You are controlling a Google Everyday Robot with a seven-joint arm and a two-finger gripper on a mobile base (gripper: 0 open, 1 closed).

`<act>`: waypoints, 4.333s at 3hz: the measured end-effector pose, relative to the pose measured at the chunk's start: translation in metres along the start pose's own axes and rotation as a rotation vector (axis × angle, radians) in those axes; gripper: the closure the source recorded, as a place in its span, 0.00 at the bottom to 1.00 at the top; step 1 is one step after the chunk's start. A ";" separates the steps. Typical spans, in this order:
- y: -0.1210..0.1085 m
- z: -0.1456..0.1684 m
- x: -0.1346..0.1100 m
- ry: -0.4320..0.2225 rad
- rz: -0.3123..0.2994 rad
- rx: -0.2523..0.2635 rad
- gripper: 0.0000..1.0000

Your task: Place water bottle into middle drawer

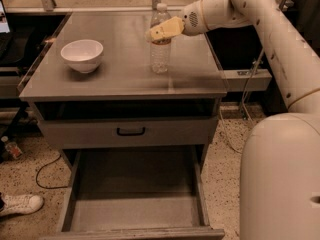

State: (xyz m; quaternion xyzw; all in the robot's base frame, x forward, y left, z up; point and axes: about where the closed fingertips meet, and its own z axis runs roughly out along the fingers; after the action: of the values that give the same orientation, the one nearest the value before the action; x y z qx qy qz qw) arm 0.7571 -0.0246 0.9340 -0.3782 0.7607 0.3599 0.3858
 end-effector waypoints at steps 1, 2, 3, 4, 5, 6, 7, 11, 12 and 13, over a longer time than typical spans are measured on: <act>0.000 0.000 -0.001 -0.002 -0.001 -0.001 0.00; 0.000 0.000 -0.001 -0.002 -0.001 -0.001 0.19; 0.000 0.000 -0.001 -0.002 -0.001 -0.001 0.42; 0.000 0.000 -0.001 -0.002 -0.001 -0.001 0.65; 0.000 0.000 -0.001 -0.002 -0.001 -0.001 0.88; 0.004 0.000 0.000 -0.002 0.002 -0.002 1.00; 0.011 -0.019 0.002 -0.025 0.013 0.031 1.00; 0.067 -0.097 0.071 -0.005 0.100 0.135 1.00; 0.084 -0.110 0.073 -0.001 0.089 0.153 1.00; 0.114 -0.138 0.086 -0.011 0.113 0.207 1.00</act>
Offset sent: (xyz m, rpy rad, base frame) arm 0.0003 0.0005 0.0009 0.0012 -0.0016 0.0006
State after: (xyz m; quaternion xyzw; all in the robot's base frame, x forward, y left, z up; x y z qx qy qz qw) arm 0.5804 -0.1141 0.9510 -0.2908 0.8118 0.3028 0.4060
